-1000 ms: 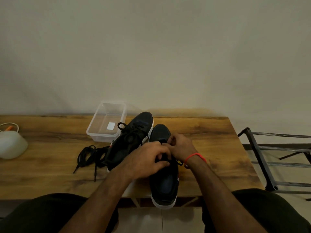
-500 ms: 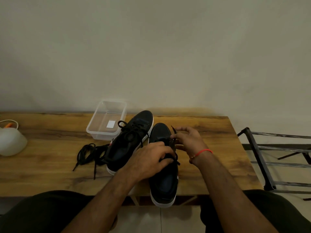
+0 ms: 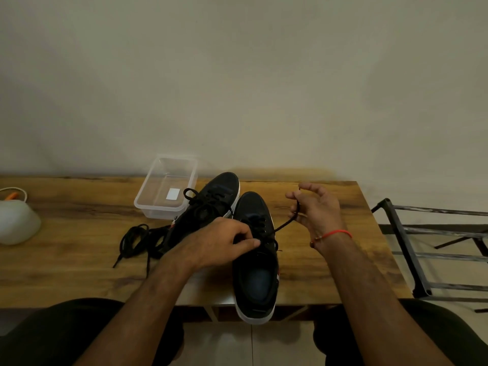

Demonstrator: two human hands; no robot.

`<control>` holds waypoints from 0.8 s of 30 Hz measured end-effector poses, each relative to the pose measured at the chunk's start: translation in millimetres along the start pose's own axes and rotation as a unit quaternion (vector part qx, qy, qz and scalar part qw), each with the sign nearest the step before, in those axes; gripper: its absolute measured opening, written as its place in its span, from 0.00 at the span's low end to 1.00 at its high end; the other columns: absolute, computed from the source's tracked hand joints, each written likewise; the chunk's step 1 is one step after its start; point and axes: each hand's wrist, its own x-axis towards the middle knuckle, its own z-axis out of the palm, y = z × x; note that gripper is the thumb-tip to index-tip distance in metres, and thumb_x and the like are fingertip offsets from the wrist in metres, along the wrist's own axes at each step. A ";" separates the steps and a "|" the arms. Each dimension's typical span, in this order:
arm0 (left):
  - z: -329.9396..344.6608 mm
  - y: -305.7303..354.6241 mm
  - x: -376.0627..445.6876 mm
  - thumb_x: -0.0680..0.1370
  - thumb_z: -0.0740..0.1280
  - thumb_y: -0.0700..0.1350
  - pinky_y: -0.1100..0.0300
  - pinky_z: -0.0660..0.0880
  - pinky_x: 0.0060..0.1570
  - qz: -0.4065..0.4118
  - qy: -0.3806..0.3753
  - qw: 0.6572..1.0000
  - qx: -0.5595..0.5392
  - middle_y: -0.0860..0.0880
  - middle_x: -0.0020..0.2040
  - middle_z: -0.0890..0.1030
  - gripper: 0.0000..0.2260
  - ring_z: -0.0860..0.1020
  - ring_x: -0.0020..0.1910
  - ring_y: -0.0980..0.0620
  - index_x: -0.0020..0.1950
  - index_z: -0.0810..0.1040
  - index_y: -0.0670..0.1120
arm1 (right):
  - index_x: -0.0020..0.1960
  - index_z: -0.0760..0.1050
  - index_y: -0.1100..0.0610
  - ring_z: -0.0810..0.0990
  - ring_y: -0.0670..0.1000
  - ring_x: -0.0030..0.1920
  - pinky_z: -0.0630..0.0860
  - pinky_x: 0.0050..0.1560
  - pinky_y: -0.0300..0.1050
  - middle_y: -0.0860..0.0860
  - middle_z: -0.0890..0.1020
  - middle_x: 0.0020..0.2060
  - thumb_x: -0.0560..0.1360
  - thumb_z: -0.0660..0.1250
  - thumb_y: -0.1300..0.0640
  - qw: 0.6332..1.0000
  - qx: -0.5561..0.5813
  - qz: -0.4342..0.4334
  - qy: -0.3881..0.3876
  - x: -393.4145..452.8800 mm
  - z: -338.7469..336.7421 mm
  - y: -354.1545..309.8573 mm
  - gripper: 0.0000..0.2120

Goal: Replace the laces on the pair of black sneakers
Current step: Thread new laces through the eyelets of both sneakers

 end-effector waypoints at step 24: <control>17.3 4.1 5.6 0.79 0.71 0.47 0.67 0.77 0.44 -0.053 0.095 0.993 -0.040 0.55 0.43 0.81 0.02 0.80 0.44 0.60 0.49 0.80 0.54 | 0.51 0.83 0.51 0.77 0.42 0.50 0.73 0.52 0.37 0.44 0.82 0.49 0.77 0.71 0.57 0.763 -0.568 -0.132 -0.281 -10.0 -2.0 2.2 0.04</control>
